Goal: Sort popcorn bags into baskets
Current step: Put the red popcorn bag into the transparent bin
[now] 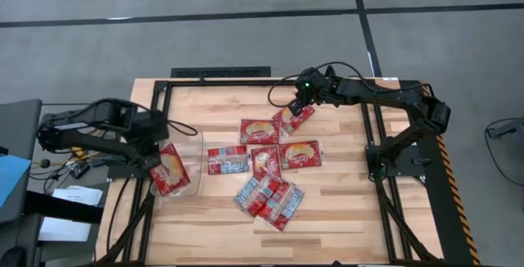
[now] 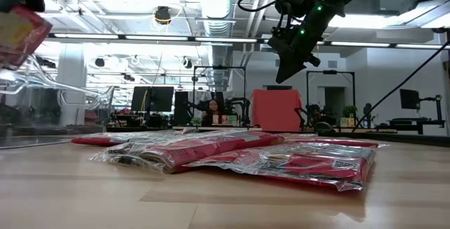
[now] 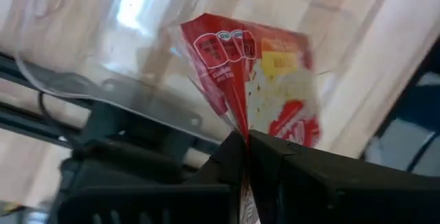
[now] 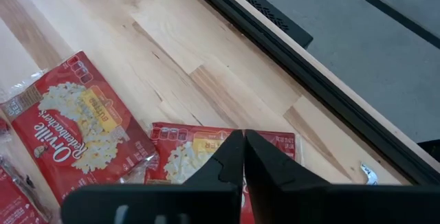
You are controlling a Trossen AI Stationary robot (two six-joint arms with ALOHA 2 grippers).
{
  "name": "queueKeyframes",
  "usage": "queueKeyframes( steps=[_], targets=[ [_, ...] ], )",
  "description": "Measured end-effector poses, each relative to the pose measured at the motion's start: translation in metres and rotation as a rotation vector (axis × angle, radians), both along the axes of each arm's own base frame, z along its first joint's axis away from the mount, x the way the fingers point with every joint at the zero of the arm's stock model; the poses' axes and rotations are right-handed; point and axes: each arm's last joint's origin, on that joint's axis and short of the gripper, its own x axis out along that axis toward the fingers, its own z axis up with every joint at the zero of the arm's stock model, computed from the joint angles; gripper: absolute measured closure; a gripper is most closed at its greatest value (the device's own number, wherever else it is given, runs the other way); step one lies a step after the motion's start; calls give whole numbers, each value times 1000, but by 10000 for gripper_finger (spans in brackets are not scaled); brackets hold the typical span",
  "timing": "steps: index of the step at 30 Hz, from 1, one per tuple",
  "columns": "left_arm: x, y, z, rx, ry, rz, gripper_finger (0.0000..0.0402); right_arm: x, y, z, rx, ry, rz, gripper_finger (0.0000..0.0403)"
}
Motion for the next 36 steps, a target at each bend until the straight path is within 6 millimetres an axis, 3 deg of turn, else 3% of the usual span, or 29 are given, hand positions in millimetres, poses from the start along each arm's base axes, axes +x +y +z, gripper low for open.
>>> queueKeyframes(
  steps=[7,15,24,36],
  targets=[
    [26,2,-11,78,108,-145,401,0,0,0,0,0,0,375],
    [58,2,-28,37,221,-411,401,0,0,0,0,1,1,378],
    [88,7,-43,76,196,-606,401,0,0,0,0,5,3,361],
    [94,15,-63,41,218,-673,399,0,0,0,-11,17,20,379]
  ],
)
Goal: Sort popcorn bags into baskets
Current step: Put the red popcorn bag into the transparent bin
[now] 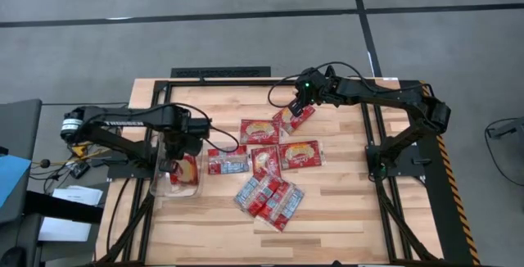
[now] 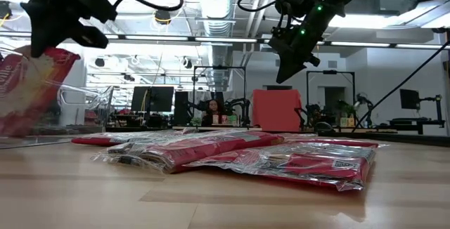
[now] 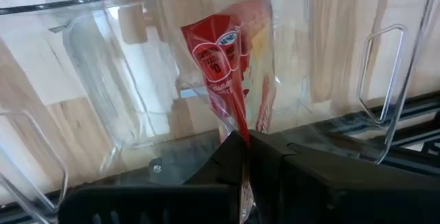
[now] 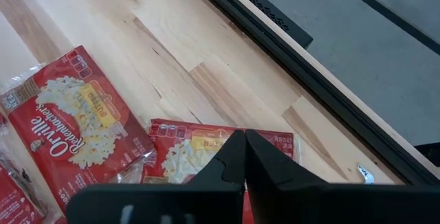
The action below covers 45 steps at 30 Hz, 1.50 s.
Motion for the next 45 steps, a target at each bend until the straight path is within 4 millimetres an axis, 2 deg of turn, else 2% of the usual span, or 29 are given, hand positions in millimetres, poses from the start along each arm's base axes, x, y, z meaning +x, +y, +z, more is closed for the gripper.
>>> queueKeyframes(
  steps=[6,13,20,23,26,28,33,35,40,45],
  targets=[
    [3,2,-1,70,-23,-19,371,0,0,0,-2,1,2,370],
    [1,3,3,102,-6,9,293,0,0,0,-15,13,22,346],
    [2,12,41,138,-59,147,200,2,0,3,-48,15,78,324],
    [6,16,66,98,-163,251,177,8,5,10,13,-53,191,321],
    [15,20,94,12,-351,318,172,23,20,19,58,-197,392,333],
    [19,24,115,-8,-483,340,173,41,36,19,23,-265,508,347],
    [19,34,158,95,-728,422,181,93,77,-9,-88,-361,740,391],
    [17,38,170,161,-780,458,182,110,88,-26,-104,-400,788,393],
    [12,44,181,292,-822,553,183,151,101,-65,-75,-417,856,380],
    [12,45,180,265,-819,644,183,185,119,-104,11,-305,951,395]
  ],
)
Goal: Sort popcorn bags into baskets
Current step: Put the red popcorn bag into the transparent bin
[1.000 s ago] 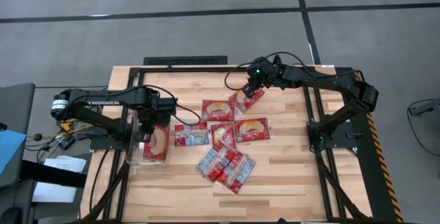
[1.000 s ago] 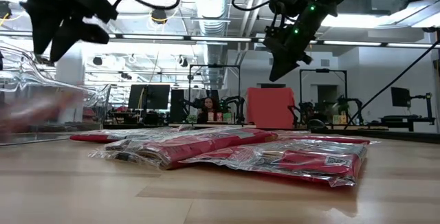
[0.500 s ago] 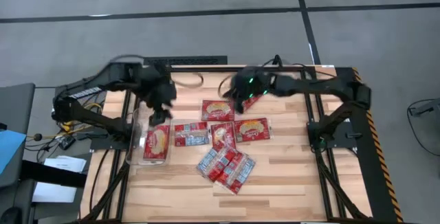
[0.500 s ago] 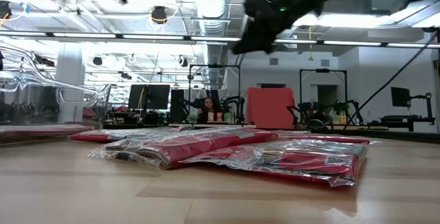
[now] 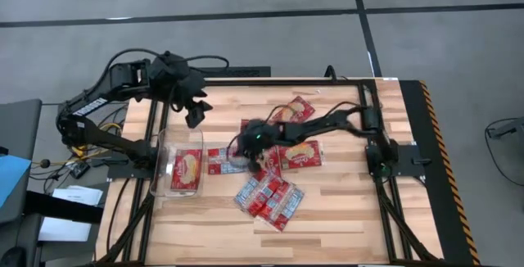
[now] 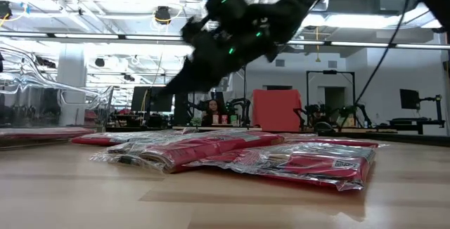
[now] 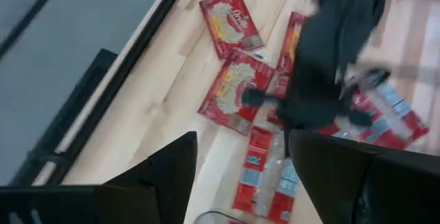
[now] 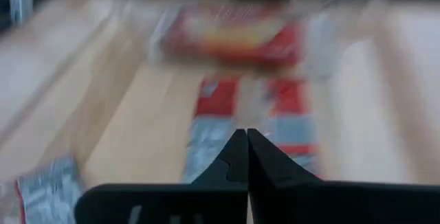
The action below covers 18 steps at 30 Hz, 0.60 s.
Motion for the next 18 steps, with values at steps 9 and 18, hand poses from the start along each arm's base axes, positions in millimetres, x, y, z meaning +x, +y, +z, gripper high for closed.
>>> queueKeyframes(
  steps=[9,18],
  targets=[
    [0,-1,0,-98,-42,70,183,13,0,-28,-243,284,-83,381],
    [0,3,-1,-54,-39,155,183,-21,-71,-10,-333,516,-333,389]
  ],
)
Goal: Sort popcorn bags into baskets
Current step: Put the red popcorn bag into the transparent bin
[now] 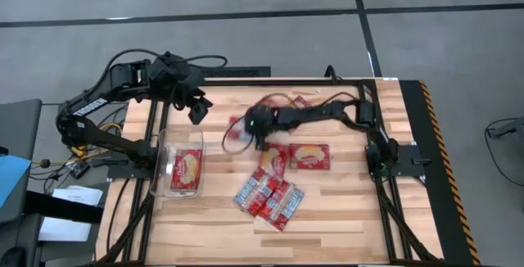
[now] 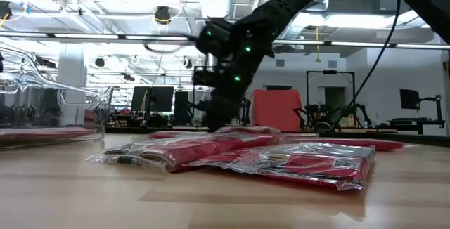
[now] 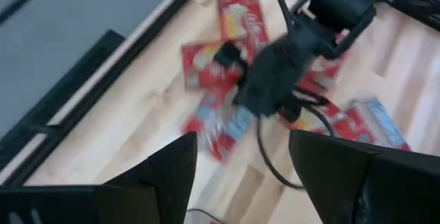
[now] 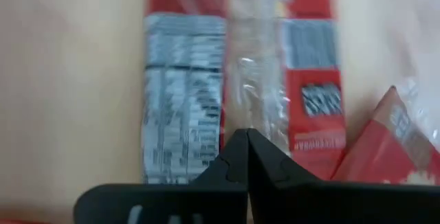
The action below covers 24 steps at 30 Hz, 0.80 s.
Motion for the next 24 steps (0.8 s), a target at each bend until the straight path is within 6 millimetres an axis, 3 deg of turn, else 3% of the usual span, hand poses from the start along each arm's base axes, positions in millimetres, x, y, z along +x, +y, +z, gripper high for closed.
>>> queueKeyframes(
  steps=[4,7,13,16,20,24],
  targets=[
    [8,10,-14,-2,-9,56,183,-18,-33,15,55,20,-67,379],
    [18,23,-35,-29,-16,117,183,-26,-42,37,109,-37,-60,378],
    [39,67,-104,-157,-22,228,183,-61,-45,110,104,-144,-76,389],
    [52,96,-142,-218,-65,240,183,-83,-51,136,116,-224,-151,384],
    [69,131,-179,-249,-69,272,183,-104,-55,142,150,-288,-248,368],
    [85,152,-221,-316,16,306,183,-114,-54,120,199,-263,-317,367]
  ],
)
